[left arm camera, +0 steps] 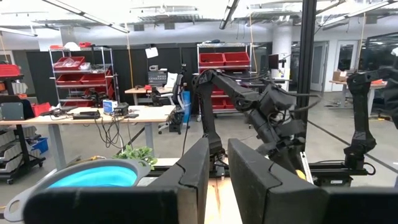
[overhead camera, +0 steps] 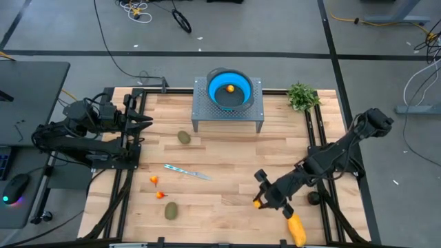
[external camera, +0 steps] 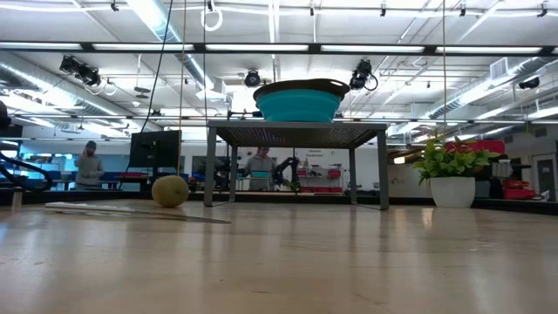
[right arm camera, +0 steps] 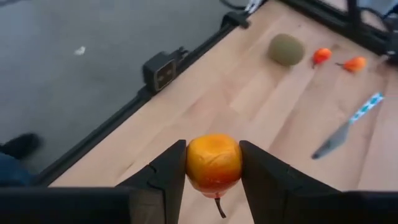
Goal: Pick & Place Fruit
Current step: Put the peach into the blue bin, then put the mango into the blue bin
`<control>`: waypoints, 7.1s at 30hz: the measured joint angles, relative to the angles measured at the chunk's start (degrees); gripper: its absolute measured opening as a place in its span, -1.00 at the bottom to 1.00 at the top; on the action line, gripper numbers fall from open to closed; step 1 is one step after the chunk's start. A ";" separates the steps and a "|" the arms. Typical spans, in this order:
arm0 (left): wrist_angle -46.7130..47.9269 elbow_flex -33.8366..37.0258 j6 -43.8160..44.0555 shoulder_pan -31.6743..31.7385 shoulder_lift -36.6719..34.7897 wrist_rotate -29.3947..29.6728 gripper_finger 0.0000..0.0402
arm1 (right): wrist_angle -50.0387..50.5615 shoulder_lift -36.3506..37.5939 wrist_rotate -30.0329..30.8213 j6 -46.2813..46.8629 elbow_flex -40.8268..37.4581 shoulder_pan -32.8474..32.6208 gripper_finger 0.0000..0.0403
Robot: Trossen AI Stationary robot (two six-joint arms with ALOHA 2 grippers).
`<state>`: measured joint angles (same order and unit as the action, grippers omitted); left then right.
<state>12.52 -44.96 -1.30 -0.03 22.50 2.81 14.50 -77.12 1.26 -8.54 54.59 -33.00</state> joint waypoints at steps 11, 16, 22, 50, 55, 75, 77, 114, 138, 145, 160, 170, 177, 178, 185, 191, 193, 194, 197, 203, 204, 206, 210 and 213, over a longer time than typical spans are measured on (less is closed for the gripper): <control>0.01 0.01 0.00 0.00 0.00 0.00 -0.66 | -0.43 6.63 0.08 0.16 0.00 12.76 -0.28; 0.00 0.00 0.00 0.00 0.00 0.00 -0.66 | -0.04 9.40 -0.32 0.15 0.02 19.71 -0.28; 0.01 0.00 0.01 0.00 0.00 0.00 -0.66 | 0.68 10.97 -3.64 0.15 0.02 26.61 -0.28; 0.01 0.01 0.00 0.00 0.00 0.00 -0.66 | -3.17 10.96 -4.33 0.79 0.02 45.06 -0.28; 0.00 0.00 0.00 0.02 0.00 0.00 -0.66 | -3.23 10.68 -4.33 0.80 0.02 48.37 -0.28; 0.00 0.00 0.00 0.02 0.00 0.00 -0.66 | -2.80 4.12 -4.32 1.66 12.45 57.42 -0.28; 0.00 0.00 0.00 0.01 0.00 0.00 -0.66 | -3.18 2.94 -4.33 1.66 13.35 57.49 -0.28; 0.00 0.01 0.00 0.01 0.00 0.00 -0.66 | -11.54 -11.08 -4.35 1.66 17.09 58.43 -0.28; -0.01 0.01 0.00 0.00 0.00 0.00 -0.66 | -8.25 -10.95 -5.90 2.09 17.09 58.43 0.28; 0.01 0.00 0.00 0.00 0.00 0.00 -0.66 | -7.18 -8.40 -5.78 1.79 17.09 58.14 0.29; 0.01 -0.01 0.00 0.01 0.00 0.00 -0.66 | -4.60 -3.41 -3.84 0.98 17.09 55.13 0.29; 0.00 -0.01 0.00 0.01 0.00 0.00 -0.66 | -2.91 -0.55 -4.09 0.56 14.24 47.45 0.29; 0.01 0.00 0.00 0.00 0.00 0.00 -0.66 | -2.95 1.20 -3.87 0.55 13.08 43.69 0.29; 0.01 0.00 0.00 0.00 0.00 0.00 -0.66 | -2.96 1.49 -3.87 0.55 12.83 43.20 0.29; -0.01 0.01 0.00 0.00 0.00 0.00 -0.66 | -2.52 3.30 -3.89 0.55 10.49 38.57 0.29; 0.01 0.01 0.00 0.00 0.00 0.00 -0.66 | 0.94 5.13 -4.92 0.55 9.01 33.23 0.29; -0.01 0.00 0.00 0.02 0.00 0.00 -0.66 | 1.11 5.95 -4.92 0.55 8.16 31.14 0.29; 0.01 0.01 0.00 0.02 0.00 0.00 -0.66 | 1.14 6.37 -4.92 0.55 7.58 29.94 0.30; 0.00 0.01 0.00 0.00 0.00 0.00 -0.66 | 1.26 7.10 -4.96 0.55 6.28 26.22 0.34; -0.01 -0.01 0.00 0.00 0.00 0.00 -0.66 | 3.09 7.15 -4.93 0.55 5.73 18.38 0.46; 0.01 0.01 0.00 0.02 0.00 0.00 -0.66 | 3.13 7.15 -4.92 0.55 5.73 17.26 0.48; -0.01 -0.01 0.00 0.00 0.00 0.00 -0.66 | 3.30 7.15 -4.94 0.55 5.73 15.17 0.52; 0.00 0.01 0.00 0.01 0.00 0.00 -0.66 | 3.30 7.15 -4.88 -0.01 5.73 11.68 0.58; -0.01 0.00 0.00 0.02 0.00 0.00 -0.66 | 3.29 6.81 -4.81 -1.45 5.73 9.43 0.58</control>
<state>12.51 -44.96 -1.30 -0.01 22.50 2.81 17.80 -70.31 -3.55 -9.99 60.31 -23.57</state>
